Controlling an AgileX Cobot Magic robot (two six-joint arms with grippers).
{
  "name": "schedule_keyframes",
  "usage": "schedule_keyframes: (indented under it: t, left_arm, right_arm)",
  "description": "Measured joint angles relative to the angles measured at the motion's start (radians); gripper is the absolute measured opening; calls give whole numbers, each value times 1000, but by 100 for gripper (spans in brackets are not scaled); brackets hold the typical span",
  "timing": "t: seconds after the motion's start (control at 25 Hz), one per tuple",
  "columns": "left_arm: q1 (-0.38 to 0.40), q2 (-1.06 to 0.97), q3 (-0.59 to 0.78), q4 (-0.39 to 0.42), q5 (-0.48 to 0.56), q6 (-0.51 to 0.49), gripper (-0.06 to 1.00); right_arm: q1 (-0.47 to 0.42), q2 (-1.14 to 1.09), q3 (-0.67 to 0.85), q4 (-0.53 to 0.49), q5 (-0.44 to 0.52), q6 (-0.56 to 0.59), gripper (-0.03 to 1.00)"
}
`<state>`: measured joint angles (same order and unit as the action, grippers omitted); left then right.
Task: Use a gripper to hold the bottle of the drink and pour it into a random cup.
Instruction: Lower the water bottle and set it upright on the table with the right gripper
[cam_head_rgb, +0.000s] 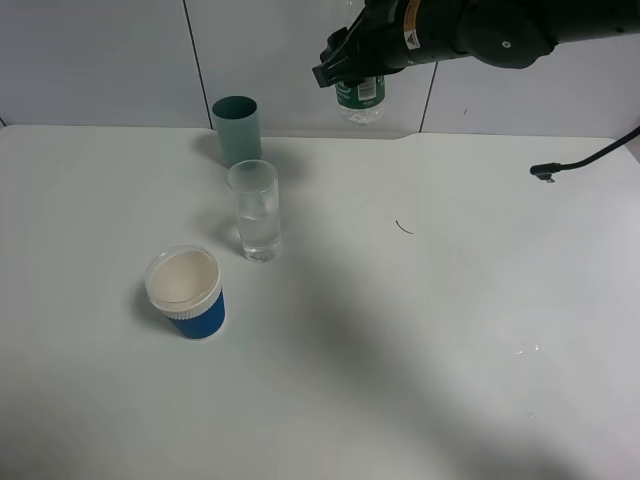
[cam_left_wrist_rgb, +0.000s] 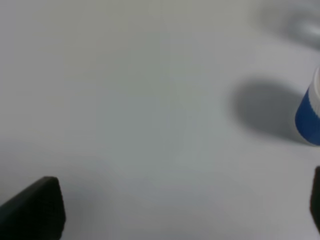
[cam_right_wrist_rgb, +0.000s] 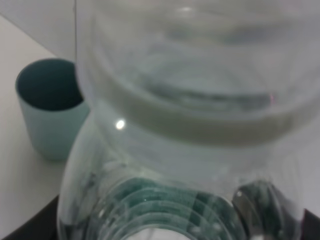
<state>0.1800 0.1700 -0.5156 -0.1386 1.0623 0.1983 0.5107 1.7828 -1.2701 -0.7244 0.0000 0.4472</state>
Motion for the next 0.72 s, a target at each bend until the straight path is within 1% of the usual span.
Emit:
schedule_keyframes:
  t: [0.2, 0.36, 0.44, 0.52, 0.72]
  left_arm:
    - [0, 0, 0, 0, 0, 0, 99]
    - [0, 0, 0, 0, 0, 0, 99]
    - [0, 0, 0, 0, 0, 0, 99]
    - [0, 0, 0, 0, 0, 0, 99]
    - [0, 0, 0, 0, 0, 0, 99]
  right_arm:
    - [-11, 0, 0, 210, -28, -215, 56]
    - [-11, 7, 0, 399, -50, -386, 56]
    - [-11, 16, 0, 484, -55, -456, 56]
    - [-11, 27, 0, 538, -59, -506, 56]
    - [-12, 51, 0, 620, -75, -554, 56]
